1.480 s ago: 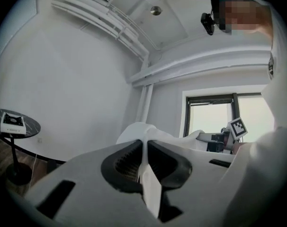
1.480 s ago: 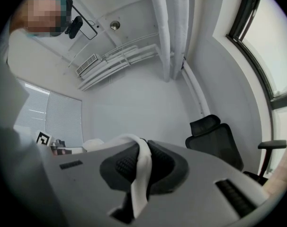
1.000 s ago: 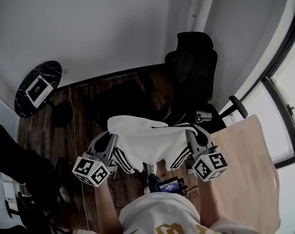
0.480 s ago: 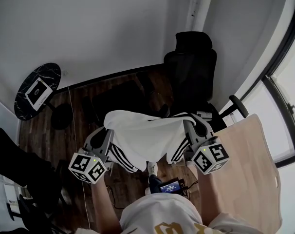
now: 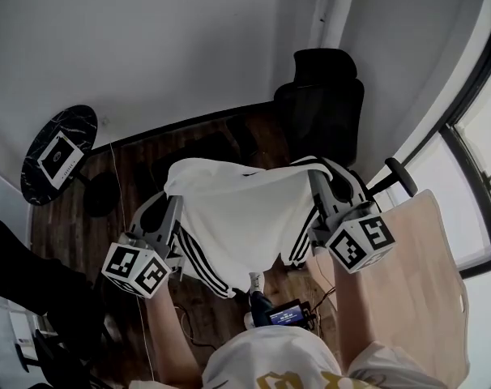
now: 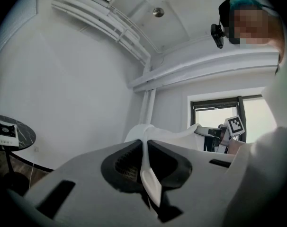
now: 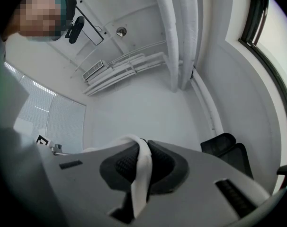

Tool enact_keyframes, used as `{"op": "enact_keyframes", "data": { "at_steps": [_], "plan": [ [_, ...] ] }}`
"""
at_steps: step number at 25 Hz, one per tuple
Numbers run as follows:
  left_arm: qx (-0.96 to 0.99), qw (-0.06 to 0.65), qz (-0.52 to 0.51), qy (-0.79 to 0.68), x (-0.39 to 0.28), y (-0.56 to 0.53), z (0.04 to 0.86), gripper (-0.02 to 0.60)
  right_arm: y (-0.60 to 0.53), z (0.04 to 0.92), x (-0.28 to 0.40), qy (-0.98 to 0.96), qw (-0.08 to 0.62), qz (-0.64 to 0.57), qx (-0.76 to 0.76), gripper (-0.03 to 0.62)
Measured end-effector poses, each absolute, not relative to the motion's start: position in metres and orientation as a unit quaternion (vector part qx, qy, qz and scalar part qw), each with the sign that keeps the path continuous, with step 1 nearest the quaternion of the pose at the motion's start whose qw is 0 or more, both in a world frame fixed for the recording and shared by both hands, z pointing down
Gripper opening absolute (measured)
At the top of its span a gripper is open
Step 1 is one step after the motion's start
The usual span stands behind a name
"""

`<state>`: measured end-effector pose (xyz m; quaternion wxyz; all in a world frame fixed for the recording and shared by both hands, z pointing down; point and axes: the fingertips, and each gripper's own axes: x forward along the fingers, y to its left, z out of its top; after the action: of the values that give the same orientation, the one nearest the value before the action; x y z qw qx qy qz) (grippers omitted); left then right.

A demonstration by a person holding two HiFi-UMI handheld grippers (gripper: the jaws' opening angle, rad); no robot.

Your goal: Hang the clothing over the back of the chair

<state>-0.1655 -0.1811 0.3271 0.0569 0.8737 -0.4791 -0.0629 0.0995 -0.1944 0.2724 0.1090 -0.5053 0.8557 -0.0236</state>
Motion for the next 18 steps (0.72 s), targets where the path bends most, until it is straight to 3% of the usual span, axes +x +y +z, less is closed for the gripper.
{"op": "enact_keyframes", "data": {
  "at_steps": [10,18],
  "plan": [
    [0.864,0.024,-0.067,-0.498,-0.195,-0.242,0.293,0.048,-0.257,0.245,0.071,0.870,0.118,-0.007,-0.479,0.025],
    [0.853,0.052,-0.053,-0.516,-0.218,-0.289,0.314,0.048,-0.307,0.250,0.044,0.881,0.100,-0.011,-0.463,0.025]
  ]
}}
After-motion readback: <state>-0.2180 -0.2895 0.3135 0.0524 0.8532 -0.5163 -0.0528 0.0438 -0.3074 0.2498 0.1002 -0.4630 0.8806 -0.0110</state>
